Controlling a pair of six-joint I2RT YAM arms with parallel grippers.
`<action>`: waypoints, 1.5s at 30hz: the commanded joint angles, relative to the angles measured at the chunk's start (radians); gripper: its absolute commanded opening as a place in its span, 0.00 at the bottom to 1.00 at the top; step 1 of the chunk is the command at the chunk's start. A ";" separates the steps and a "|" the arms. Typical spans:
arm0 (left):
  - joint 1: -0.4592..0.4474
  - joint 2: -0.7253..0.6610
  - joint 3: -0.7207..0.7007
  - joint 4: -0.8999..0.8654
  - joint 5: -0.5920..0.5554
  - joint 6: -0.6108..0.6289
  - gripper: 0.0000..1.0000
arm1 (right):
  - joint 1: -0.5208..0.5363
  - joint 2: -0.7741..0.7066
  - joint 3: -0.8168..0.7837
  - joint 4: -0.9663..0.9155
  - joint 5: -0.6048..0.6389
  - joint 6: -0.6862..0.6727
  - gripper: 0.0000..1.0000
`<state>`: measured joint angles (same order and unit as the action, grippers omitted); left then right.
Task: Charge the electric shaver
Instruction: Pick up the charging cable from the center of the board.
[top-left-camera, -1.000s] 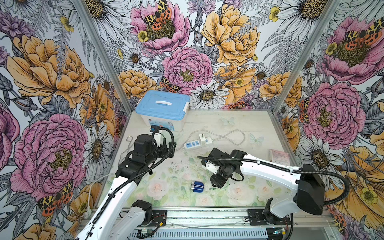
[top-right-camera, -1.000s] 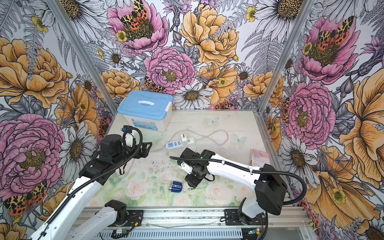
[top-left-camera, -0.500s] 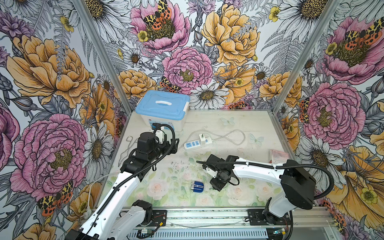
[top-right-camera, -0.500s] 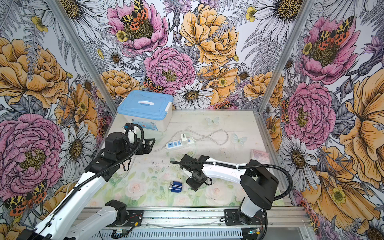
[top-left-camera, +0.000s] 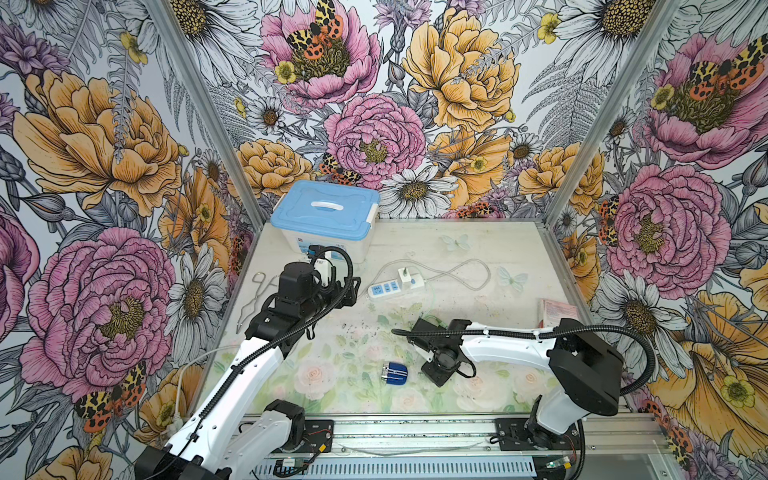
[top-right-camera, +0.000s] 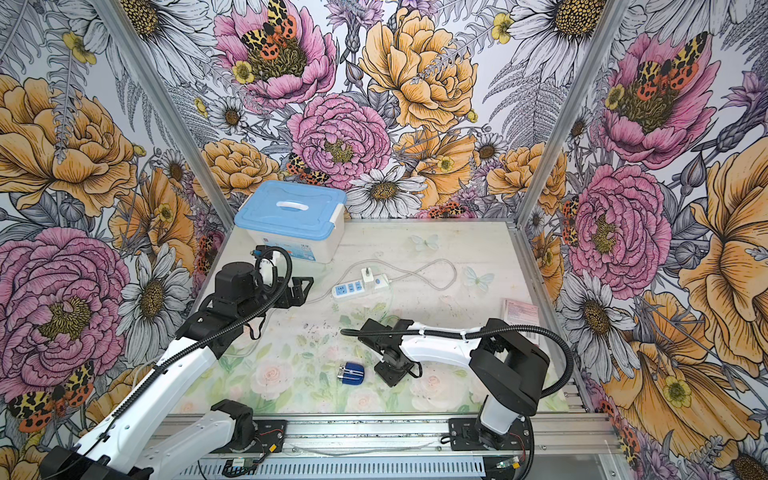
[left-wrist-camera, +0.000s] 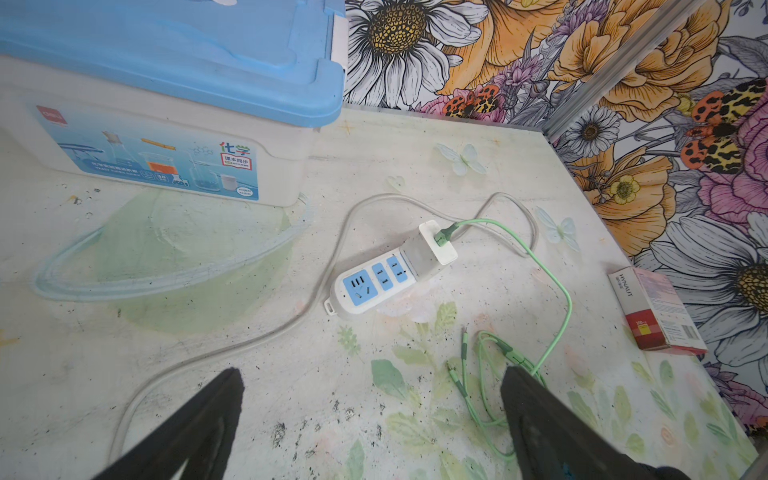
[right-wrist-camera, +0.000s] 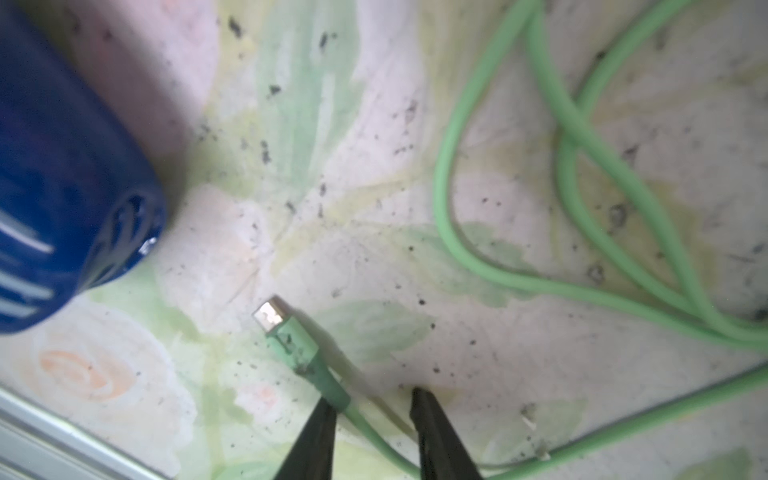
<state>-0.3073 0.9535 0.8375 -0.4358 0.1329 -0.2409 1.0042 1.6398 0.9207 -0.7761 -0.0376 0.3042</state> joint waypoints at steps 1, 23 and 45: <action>0.009 -0.009 0.003 0.030 0.023 -0.015 0.99 | 0.014 0.051 -0.017 0.058 0.002 0.033 0.19; -0.160 0.204 -0.097 0.313 0.332 -0.254 0.88 | -0.167 -0.265 0.099 0.223 0.032 -0.138 0.00; -0.259 0.433 0.042 0.389 0.408 -0.252 0.59 | -0.198 -0.238 0.113 0.384 -0.024 -0.132 0.00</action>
<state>-0.5655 1.3853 0.8661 -0.0692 0.5110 -0.4919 0.8162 1.4017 1.0088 -0.4236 -0.0502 0.1776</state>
